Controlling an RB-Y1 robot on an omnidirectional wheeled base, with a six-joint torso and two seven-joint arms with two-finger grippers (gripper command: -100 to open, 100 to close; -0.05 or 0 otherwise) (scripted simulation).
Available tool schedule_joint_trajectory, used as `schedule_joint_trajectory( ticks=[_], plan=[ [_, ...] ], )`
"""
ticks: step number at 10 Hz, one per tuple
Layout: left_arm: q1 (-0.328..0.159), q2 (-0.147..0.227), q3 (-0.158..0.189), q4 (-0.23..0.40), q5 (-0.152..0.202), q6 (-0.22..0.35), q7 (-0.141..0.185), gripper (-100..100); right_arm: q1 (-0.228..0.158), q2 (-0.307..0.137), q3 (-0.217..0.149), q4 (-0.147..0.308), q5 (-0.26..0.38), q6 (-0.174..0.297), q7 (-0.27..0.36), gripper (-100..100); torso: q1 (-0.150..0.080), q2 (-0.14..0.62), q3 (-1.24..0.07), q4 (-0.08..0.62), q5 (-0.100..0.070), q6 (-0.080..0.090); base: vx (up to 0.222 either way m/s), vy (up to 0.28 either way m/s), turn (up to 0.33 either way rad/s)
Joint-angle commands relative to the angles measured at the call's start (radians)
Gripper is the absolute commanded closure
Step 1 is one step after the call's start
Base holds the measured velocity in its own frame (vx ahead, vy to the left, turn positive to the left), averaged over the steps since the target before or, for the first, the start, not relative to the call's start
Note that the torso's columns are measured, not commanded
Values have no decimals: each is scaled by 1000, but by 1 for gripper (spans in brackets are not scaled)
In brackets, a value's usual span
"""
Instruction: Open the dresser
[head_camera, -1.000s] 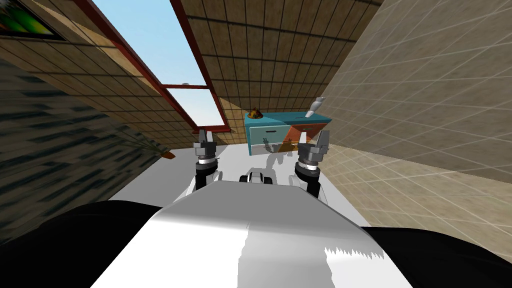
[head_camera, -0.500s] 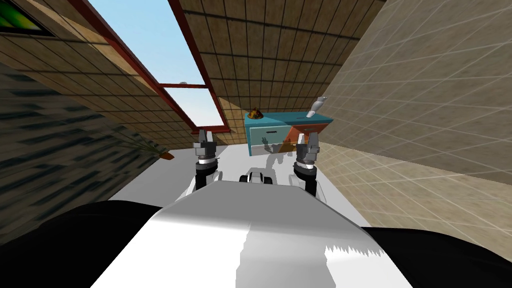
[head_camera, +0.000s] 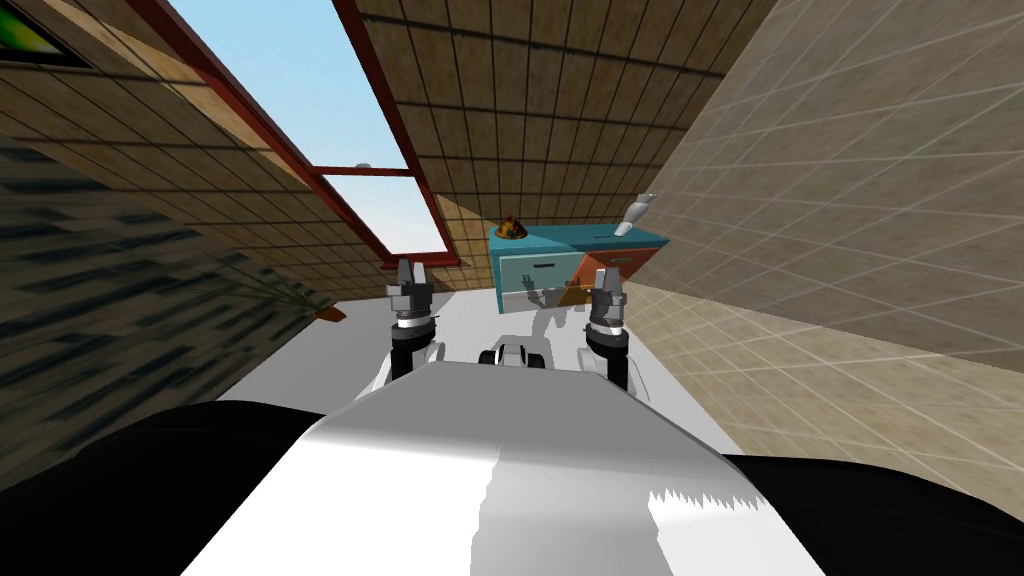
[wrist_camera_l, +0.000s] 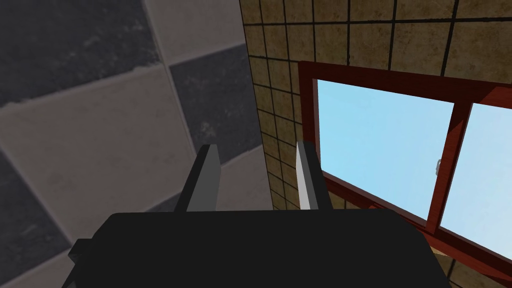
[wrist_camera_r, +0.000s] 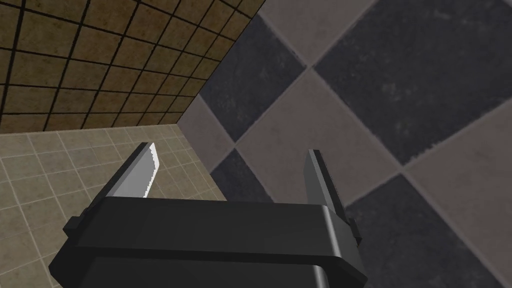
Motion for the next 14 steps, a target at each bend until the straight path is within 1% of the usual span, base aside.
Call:
schedule_joint_trajectory(
  ticks=[1,2,3,4,5,6,7,9,10,11,12,13,14],
  plan=[
    [0,0,0,0,0,0,0,0,-13,-3,-6,28,17,-4,78,-100,0,0,0,0,0,0,45,18,-5],
    [0,0,0,0,0,0,0,0,-26,-6,-13,55,32,-10,106,-100,0,0,0,0,0,0,58,22,-8],
    [0,0,0,0,0,0,0,0,-26,-6,-13,55,32,-10,135,-100,0,-1,0,0,0,0,58,18,-4],
    [0,0,0,0,0,0,0,0,-26,-6,-13,55,32,-10,147,-100,0,-1,0,0,0,0,29,10,1],
    [0,0,0,0,0,0,0,0,-39,-8,-20,83,47,-15,185,-100,-1,1,1,0,0,0,42,17,-11],
    [0,0,0,0,0,0,0,0,-39,-8,-20,83,47,-15,211,-100,0,0,0,0,0,0,48,16,-6],
    [0,0,0,0,0,0,0,0,-52,-10,-27,112,64,-20,240,-100,0,0,0,0,0,0,68,20,-10],
    [0,0,0,0,0,0,0,0,-52,-10,-27,112,64,-20,285,-100,0,-1,0,0,0,0,41,17,-2],
    [0,0,0,0,0,0,0,0,-67,-12,-35,143,80,-26,320,-100,0,1,1,0,0,0,46,15,-12],
    [0,0,0,0,0,0,0,0,-67,-12,-35,143,80,-26,347,-100,0,0,0,0,0,0,50,16,-6],
    [0,0,0,0,0,0,0,0,-67,-12,-35,143,80,-26,357,-100,0,0,0,0,0,0,25,9,2],
    [0,0,0,0,0,0,0,0,-82,-13,-43,175,97,-31,395,-100,0,1,0,0,0,0,46,11,-11],
    [0,0,0,0,0,0,0,0,-82,-13,-43,175,97,-31,421,-100,0,-1,0,0,0,0,49,16,-6]
  ],
)
